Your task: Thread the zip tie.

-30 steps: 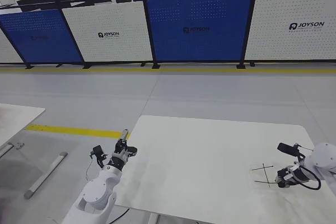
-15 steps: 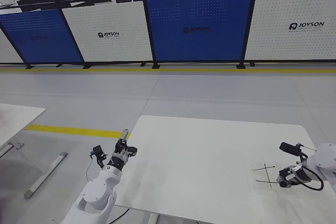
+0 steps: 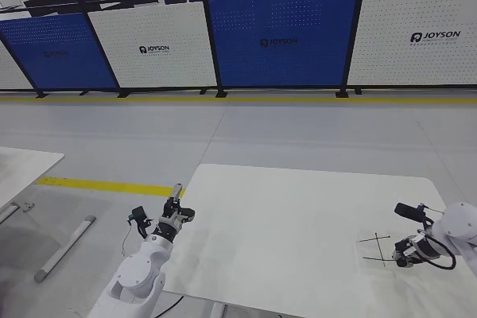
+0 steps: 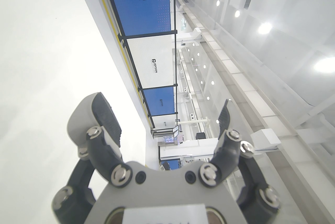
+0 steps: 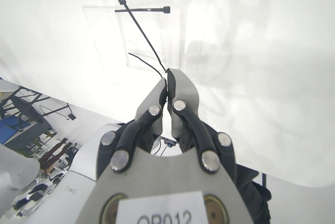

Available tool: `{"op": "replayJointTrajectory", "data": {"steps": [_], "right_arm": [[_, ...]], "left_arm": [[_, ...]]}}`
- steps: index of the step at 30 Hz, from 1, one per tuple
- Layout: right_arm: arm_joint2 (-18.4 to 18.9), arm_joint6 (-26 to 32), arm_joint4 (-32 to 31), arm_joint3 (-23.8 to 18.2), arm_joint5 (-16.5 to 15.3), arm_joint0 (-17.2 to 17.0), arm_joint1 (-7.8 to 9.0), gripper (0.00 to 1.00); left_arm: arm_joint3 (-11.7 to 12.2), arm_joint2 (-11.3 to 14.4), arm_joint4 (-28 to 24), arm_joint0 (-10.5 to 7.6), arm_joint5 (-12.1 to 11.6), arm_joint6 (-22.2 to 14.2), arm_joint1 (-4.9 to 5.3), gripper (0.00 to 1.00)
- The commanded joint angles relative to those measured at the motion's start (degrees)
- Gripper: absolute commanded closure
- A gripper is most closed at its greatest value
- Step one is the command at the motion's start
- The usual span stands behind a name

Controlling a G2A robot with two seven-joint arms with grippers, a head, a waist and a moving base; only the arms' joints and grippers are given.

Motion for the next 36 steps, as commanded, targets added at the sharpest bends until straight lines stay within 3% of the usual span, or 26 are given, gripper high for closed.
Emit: {"op": "replayJointTrajectory", "data": {"steps": [1,4,9,13,36], "right_arm": [[-0.3,0.0,0.0,0.0,0.0,0.2,0.03,0.91],[-0.7,0.0,0.1,0.1,0.1,0.5,0.08,0.95],[-1.1,0.0,0.3,0.0,0.2,0.7,0.26,0.93],[-1.1,0.0,0.3,-0.4,0.4,0.7,0.50,1.00],[1.7,-0.6,0.3,-3.1,0.3,-1.3,2.17,1.00]], "left_arm": [[0.0,0.0,0.0,0.00,0.0,0.0,0.00,0.00],[0.0,0.0,0.0,0.00,0.0,0.0,0.00,0.00],[0.0,0.0,0.0,0.00,0.0,0.0,0.00,0.00],[0.0,0.0,0.0,0.00,0.0,0.0,0.00,0.00],[0.0,0.0,0.0,0.00,0.0,0.0,0.00,0.00]]}}
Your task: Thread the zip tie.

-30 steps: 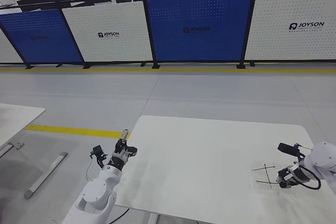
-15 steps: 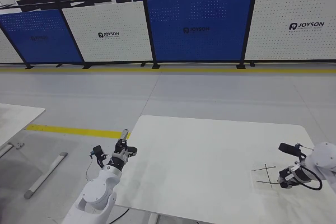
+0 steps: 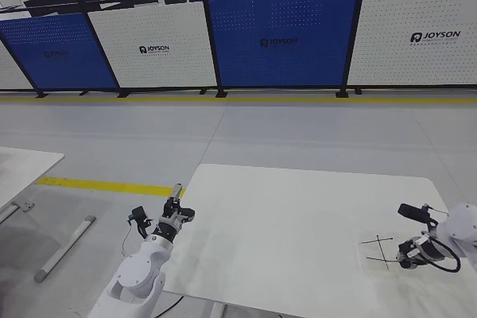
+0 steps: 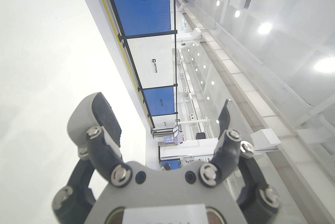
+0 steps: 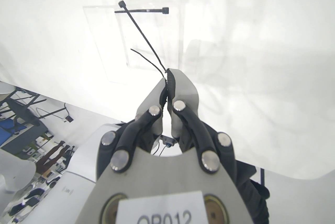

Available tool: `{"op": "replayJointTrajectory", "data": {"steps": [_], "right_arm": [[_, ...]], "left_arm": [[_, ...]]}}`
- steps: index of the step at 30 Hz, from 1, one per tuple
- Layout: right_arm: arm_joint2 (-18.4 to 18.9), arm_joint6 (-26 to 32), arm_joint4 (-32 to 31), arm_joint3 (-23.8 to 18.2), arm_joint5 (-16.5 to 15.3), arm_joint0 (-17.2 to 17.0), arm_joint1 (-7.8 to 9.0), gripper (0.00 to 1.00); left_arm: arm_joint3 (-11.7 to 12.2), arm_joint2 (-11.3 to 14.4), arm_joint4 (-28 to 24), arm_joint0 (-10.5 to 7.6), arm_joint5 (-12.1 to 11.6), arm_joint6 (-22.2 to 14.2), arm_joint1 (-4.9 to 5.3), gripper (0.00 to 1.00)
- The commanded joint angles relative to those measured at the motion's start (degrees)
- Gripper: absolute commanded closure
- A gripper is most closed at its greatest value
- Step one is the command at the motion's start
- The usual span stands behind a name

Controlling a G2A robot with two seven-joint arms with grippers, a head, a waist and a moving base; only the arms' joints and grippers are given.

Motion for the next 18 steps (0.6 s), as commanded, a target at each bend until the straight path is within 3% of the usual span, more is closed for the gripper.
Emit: {"op": "replayJointTrajectory", "data": {"steps": [1,8,13,18], "right_arm": [[1.1,-0.8,0.4,-0.5,-0.4,-0.6,0.32,1.00],[8.8,-5.3,4.4,-4.5,-5.1,-7.0,3.05,1.00],[16.4,-9.9,9.7,-6.2,-11.8,-14.4,5.41,1.00],[16.4,-9.9,9.7,-6.2,-11.8,-14.4,5.41,1.00]], "left_arm": [[0.0,0.0,0.0,0.00,0.0,0.0,0.00,0.00],[0.0,0.0,0.0,0.00,0.0,0.0,0.00,0.00],[0.0,0.0,0.0,0.00,0.0,0.0,0.00,0.00],[0.0,0.0,0.0,0.00,0.0,0.0,0.00,0.00]]}}
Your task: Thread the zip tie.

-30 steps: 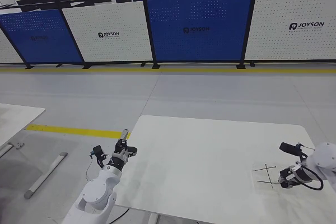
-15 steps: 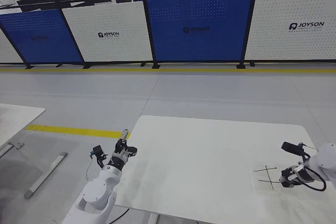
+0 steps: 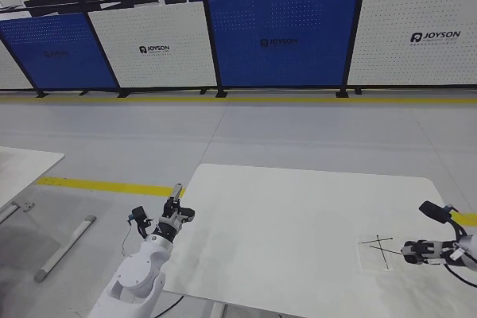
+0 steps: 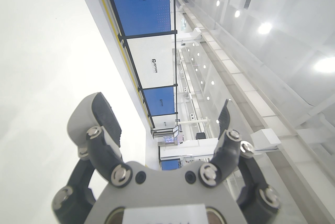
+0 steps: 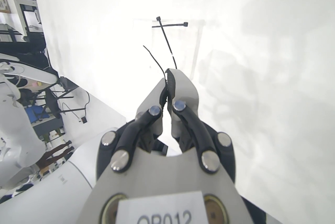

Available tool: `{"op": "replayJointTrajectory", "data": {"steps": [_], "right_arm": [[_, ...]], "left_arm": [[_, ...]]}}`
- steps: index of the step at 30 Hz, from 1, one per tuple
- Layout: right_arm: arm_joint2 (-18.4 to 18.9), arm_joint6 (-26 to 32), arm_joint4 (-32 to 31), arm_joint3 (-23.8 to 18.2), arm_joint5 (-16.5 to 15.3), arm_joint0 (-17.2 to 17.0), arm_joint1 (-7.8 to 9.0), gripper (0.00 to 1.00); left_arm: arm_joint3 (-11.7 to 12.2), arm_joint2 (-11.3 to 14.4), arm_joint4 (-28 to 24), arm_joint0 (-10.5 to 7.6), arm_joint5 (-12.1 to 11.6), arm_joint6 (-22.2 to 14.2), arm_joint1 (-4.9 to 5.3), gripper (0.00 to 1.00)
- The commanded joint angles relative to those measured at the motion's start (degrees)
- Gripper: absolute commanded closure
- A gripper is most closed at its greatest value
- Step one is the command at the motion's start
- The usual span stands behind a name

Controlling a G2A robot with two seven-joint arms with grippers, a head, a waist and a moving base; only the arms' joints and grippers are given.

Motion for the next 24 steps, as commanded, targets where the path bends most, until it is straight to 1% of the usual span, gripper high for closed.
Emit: {"op": "replayJointTrajectory", "data": {"steps": [1,6,8,10,12,14,17,18,19,20,21,22,24], "right_arm": [[0.0,0.0,0.0,0.0,0.0,0.0,-0.01,1.00],[0.0,0.0,0.0,0.0,0.0,0.0,-0.01,1.00],[0.0,-1.4,-0.3,-0.6,-0.7,-0.4,-0.06,1.00],[1.3,-2.1,1.0,-1.5,-3.4,-1.0,0.13,1.00],[3.2,-1.6,2.5,-2.6,-7.5,-1.9,0.58,1.00],[5.3,-0.4,3.5,-4.6,-11.2,-3.0,1.16,1.00],[7.2,1.0,3.9,-8.4,-14.3,-4.3,1.71,1.00],[7.3,1.4,3.8,-9.5,-14.5,-4.5,1.75,1.00],[6.9,1.8,3.4,-10.3,-14.0,-4.4,1.69,1.00],[5.9,2.7,3.4,-11.1,-13.6,-3.9,1.45,1.00],[4.8,3.7,4.2,-10.9,-13.9,-3.3,1.13,1.00],[3.6,4.7,5.4,-9.7,-14.2,-2.3,0.71,1.00],[3.6,4.7,5.4,-9.7,-14.2,-2.3,0.71,1.00]], "left_arm": [[0.0,0.0,0.0,0.00,0.0,0.0,0.00,0.00],[0.0,0.0,0.0,0.00,0.0,0.0,0.00,0.00],[0.0,0.0,0.0,0.00,0.0,0.0,0.00,0.00],[0.0,0.0,0.0,0.00,0.0,0.0,0.00,0.00],[0.0,0.0,0.0,0.00,0.0,0.0,0.00,0.00],[0.0,0.0,0.0,0.00,0.0,0.0,0.00,0.00],[0.0,0.0,0.0,0.00,0.0,0.0,0.00,0.00],[0.0,0.0,0.0,0.00,0.0,0.0,0.00,0.00],[0.0,0.0,0.0,0.00,0.0,0.0,0.00,0.00],[0.0,0.0,0.0,0.00,0.0,0.0,0.00,0.00],[0.0,0.0,0.0,0.00,0.0,0.0,0.00,0.00],[0.0,0.0,0.0,0.00,0.0,0.0,0.00,0.00],[0.0,0.0,0.0,0.00,0.0,0.0,0.00,0.00]]}}
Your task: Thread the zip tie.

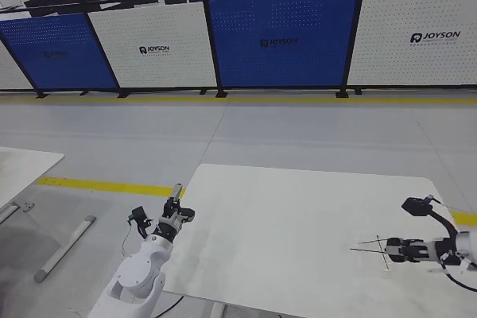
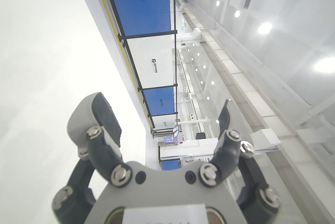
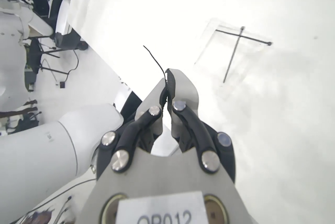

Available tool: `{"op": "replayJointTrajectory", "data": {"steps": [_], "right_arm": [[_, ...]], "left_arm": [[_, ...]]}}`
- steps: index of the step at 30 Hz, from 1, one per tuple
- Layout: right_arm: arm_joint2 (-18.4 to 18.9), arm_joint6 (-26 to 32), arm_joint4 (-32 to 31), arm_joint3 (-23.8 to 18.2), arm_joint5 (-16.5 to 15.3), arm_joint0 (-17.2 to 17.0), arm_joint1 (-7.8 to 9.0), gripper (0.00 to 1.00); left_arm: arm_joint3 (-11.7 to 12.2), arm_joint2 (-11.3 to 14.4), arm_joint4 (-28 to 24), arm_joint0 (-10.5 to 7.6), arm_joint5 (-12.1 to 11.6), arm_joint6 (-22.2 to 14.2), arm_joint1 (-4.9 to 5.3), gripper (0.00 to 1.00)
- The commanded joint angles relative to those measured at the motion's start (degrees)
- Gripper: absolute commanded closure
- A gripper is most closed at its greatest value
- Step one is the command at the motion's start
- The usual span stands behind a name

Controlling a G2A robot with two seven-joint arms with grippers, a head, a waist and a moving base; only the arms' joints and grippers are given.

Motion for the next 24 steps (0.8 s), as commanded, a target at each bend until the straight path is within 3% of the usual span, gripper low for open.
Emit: {"op": "replayJointTrajectory", "data": {"steps": [1,9,11,14,16,21,23,24], "right_arm": [[0.2,-0.1,0.0,0.0,0.0,-0.1,0.02,1.00],[0.2,-0.1,0.0,0.0,0.0,-0.1,0.02,1.00],[-0.2,-0.1,1.1,-1.4,-2.7,-0.6,-0.12,1.00],[0.2,3.0,7.9,-1.4,-10.2,-0.7,-0.27,1.00],[0.0,5.0,10.3,-2.7,-10.2,0.0,-0.49,1.00],[-5.4,5.4,12.5,-4.8,-10.2,2.8,-1.59,1.00],[-9.3,5.4,13.5,-3.4,-10.2,5.3,-2.17,1.00],[-9.3,5.4,13.5,-3.4,-10.2,5.3,-2.17,1.00]], "left_arm": [[0.0,0.0,0.0,0.00,0.0,0.0,0.00,0.00],[0.0,0.0,0.0,0.00,0.0,0.0,0.00,0.00],[0.0,0.0,0.0,0.00,0.0,0.0,0.00,0.00],[0.0,0.0,0.0,0.00,0.0,0.0,0.00,0.00],[0.0,0.0,0.0,0.00,0.0,0.0,0.00,0.00],[0.0,0.0,0.0,0.00,0.0,0.0,0.00,0.00],[0.0,0.0,0.0,0.00,0.0,0.0,0.00,0.00],[0.0,0.0,0.0,0.00,0.0,0.0,0.00,0.00]]}}
